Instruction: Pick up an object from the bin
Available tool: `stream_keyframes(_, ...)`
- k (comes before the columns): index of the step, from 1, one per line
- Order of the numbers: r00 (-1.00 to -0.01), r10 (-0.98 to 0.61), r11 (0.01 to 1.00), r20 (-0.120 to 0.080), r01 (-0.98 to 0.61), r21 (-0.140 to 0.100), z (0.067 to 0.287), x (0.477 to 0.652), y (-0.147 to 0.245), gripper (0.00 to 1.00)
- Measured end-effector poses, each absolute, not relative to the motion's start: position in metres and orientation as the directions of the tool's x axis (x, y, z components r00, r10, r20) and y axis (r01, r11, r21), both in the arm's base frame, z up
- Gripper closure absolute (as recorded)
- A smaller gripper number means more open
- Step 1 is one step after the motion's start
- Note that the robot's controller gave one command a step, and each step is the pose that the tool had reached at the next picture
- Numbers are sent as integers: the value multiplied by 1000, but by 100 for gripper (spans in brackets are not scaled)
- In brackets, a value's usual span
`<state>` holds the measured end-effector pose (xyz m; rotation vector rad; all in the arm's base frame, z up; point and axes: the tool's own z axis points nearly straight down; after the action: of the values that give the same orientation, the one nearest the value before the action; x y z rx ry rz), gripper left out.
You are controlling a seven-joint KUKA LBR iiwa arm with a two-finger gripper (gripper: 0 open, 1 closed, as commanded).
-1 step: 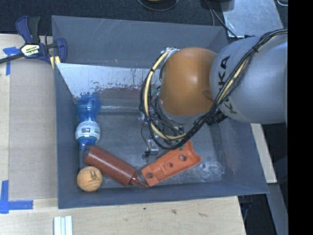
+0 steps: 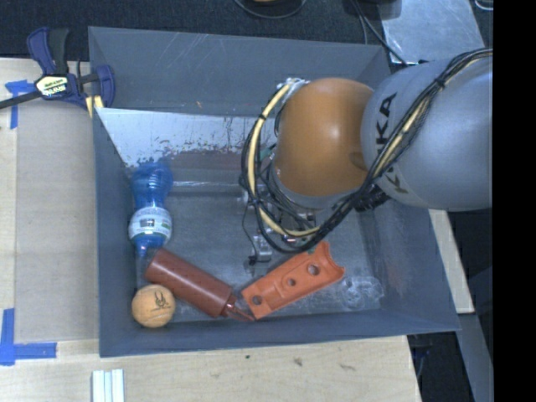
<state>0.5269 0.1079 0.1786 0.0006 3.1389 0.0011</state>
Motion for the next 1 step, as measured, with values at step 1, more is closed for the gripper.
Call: stream_keyframes(1,-999,51,999,8,51,-3,90,528,33,0)
